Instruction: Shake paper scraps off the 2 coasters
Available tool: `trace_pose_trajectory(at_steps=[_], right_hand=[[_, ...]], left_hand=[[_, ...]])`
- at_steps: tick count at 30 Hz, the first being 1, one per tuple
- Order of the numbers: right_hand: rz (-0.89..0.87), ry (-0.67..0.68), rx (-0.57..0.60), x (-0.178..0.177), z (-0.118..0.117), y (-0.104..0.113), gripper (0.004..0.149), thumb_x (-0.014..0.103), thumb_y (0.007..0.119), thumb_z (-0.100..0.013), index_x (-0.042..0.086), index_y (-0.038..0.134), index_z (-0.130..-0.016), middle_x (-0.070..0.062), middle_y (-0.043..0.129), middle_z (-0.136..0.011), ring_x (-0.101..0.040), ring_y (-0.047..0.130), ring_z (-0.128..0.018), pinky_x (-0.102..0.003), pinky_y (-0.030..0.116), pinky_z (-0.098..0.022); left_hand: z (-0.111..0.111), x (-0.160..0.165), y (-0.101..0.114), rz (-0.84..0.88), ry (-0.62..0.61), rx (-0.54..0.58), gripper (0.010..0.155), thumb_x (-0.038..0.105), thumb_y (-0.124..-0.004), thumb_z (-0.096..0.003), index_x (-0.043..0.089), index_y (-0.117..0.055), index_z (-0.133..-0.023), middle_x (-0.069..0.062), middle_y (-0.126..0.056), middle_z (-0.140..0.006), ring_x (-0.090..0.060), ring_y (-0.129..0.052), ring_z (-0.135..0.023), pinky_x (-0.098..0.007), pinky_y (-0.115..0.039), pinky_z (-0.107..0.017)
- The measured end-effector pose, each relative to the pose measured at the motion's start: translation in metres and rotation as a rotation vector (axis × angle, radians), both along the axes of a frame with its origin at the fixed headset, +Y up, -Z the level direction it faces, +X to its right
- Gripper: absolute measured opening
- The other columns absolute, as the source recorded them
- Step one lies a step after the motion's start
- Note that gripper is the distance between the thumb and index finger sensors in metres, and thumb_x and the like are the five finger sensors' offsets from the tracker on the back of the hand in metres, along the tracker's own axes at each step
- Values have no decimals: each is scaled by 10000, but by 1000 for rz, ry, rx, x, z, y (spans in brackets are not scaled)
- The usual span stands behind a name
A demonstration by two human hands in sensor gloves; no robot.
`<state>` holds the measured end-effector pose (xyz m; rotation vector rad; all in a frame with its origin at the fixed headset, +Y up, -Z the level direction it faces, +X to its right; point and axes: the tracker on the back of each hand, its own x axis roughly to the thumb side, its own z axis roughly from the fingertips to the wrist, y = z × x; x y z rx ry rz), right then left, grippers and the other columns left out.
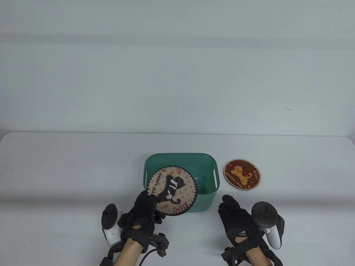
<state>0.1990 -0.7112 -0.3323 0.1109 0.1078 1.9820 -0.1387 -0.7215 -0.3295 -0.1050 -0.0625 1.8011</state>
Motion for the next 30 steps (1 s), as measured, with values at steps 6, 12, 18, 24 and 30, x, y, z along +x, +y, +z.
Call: trace_pose_trajectory(at_steps=[6,12,18,24,30], right_hand=[[-265,-18,-89,2,1,-7,627,440,662,-462,159,378,-945,-115,836,-730,-241,906,-483,-411,740,-403],[-262,31,-179,3,-7,-21,621,346,713,-458,137,378,-936,-71,881,-623,-201,913,-376,-398,755,-351],[-179,53,-140,-3,-9,-18,556,307,710,-459,143,450,-922,-73,887,-614,-204,915,-368,-406,756,-350],[-72,-5,-6,-10,-18,13,523,300,714,-458,148,497,-909,-60,897,-637,-217,927,-403,-414,759,-372],[20,-32,106,-17,-53,67,518,306,758,-444,170,550,-899,-3,935,-691,-219,943,-455,-416,764,-404]], left_hand=[[5,33,-16,-88,-155,22,459,350,-668,-511,165,-566,-919,-58,-857,-677,-293,-885,-456,-293,-793,-275],[5,41,-27,-137,-199,0,463,345,-672,-508,162,-564,-920,-74,-852,-691,-304,-883,-468,-295,-791,-281],[5,37,-22,-167,-191,-11,465,343,-672,-510,162,-570,-925,-81,-844,-711,-309,-881,-476,-290,-790,-282],[-9,29,3,-222,-183,-90,462,329,-687,-512,165,-599,-935,-117,-830,-764,-293,-913,-412,-280,-801,-231],[-44,14,64,-350,-130,-18,449,320,-726,-507,188,-657,-930,-133,-823,-800,-273,-928,-372,-270,-802,-202]])
